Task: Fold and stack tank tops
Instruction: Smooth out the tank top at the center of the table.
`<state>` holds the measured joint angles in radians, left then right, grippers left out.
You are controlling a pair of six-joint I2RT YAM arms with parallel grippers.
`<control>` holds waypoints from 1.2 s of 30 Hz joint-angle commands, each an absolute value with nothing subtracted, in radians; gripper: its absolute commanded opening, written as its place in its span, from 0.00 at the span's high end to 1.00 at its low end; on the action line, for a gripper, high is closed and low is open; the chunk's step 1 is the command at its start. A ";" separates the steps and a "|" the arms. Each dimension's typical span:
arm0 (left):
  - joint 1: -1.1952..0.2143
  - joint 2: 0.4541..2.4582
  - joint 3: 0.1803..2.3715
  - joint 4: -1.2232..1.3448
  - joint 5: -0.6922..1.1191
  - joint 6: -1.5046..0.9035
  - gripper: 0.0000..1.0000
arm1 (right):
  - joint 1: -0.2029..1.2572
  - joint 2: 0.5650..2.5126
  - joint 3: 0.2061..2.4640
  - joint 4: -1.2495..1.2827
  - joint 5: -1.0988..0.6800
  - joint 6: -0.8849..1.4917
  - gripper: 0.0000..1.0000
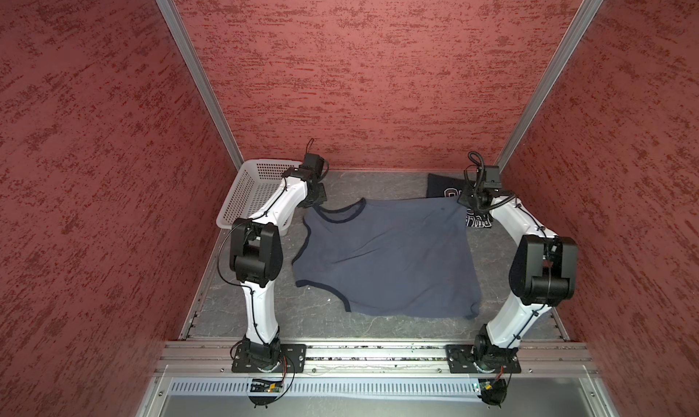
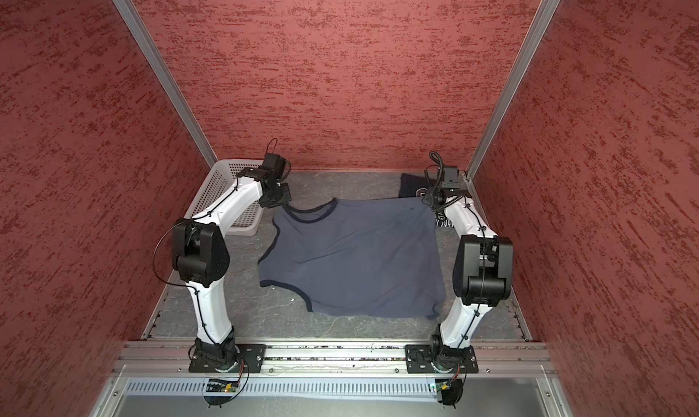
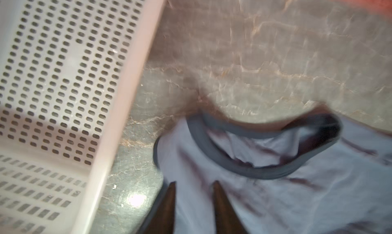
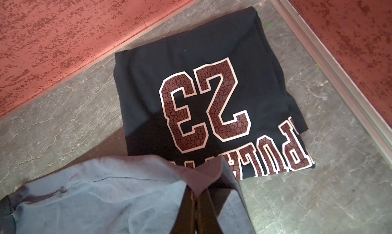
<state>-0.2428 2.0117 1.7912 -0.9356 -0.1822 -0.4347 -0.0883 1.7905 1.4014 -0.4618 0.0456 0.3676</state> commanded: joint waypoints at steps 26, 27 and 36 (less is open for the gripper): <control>-0.457 2.500 2.281 -0.802 0.072 -0.265 0.42 | -0.104 1.908 1.519 -0.492 -0.014 0.385 0.97; -0.455 2.511 2.291 -0.799 0.073 -0.264 0.44 | -0.104 1.907 1.516 -0.489 -0.014 0.385 0.97; -0.441 2.562 2.348 -0.774 0.081 -0.273 0.80 | -0.103 1.911 1.505 -0.486 -0.017 0.383 0.99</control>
<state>-0.4477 2.5271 2.3257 -0.7910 0.0727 -0.2749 -0.0963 1.9091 1.5154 -0.5041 -0.0074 0.3706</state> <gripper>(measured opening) 0.212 0.050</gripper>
